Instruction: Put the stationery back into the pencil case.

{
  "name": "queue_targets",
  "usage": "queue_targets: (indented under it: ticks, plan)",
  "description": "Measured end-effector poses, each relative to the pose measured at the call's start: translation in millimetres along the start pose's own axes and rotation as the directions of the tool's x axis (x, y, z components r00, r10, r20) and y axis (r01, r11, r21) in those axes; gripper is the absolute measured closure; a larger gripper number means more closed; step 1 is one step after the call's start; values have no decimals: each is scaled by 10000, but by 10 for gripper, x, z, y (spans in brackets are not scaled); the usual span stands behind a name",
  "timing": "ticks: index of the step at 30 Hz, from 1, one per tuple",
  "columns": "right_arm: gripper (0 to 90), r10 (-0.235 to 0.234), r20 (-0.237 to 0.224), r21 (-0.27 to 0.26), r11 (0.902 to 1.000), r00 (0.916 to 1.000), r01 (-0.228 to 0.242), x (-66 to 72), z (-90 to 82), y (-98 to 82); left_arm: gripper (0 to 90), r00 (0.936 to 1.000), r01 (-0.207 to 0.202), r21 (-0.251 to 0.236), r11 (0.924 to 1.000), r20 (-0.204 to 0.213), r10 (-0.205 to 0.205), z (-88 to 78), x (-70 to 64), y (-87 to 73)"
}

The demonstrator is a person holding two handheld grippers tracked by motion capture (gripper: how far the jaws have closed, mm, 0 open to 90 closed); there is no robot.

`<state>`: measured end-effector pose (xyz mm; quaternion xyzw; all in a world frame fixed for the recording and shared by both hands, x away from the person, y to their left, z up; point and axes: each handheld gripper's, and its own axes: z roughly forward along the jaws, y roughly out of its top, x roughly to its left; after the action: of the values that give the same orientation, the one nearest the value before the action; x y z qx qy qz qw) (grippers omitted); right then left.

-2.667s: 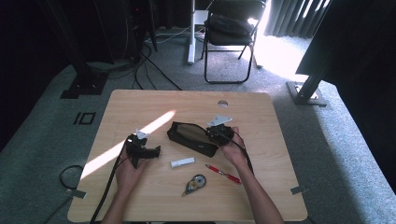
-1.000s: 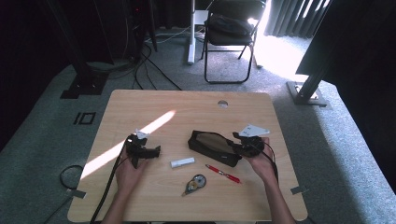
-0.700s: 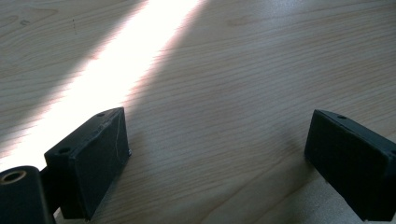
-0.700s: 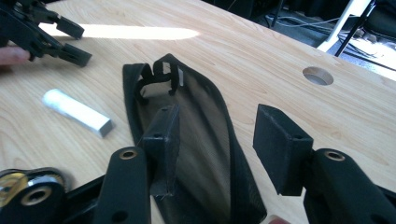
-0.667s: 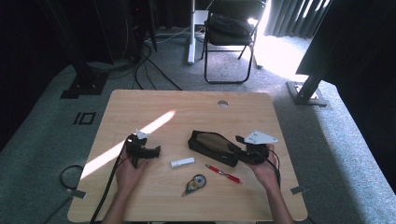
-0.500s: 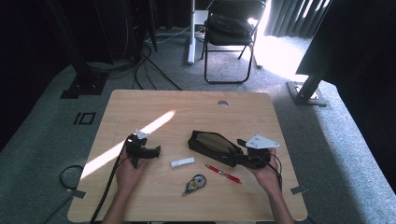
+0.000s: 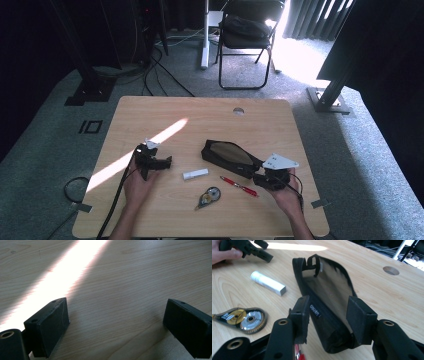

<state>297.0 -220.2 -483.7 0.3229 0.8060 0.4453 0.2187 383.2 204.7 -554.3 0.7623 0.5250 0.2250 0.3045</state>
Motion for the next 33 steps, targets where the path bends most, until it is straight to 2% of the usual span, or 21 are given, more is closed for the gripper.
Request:
queue_targets:
  ticks: [15,21,33]
  plan:
    - [636,-311,-292,386,9987,9991,322,169,97,-130,66,10000,-2,0,10000,1,2,0,0,0]
    - [687,-393,-353,501,9979,9986,410,195,129,-158,65,10000,0,0,10000,0,0,0,0,0]
    - [716,-539,-629,869,9945,9966,592,277,262,-252,65,10000,-3,1,10000,1,3,0,0,0]
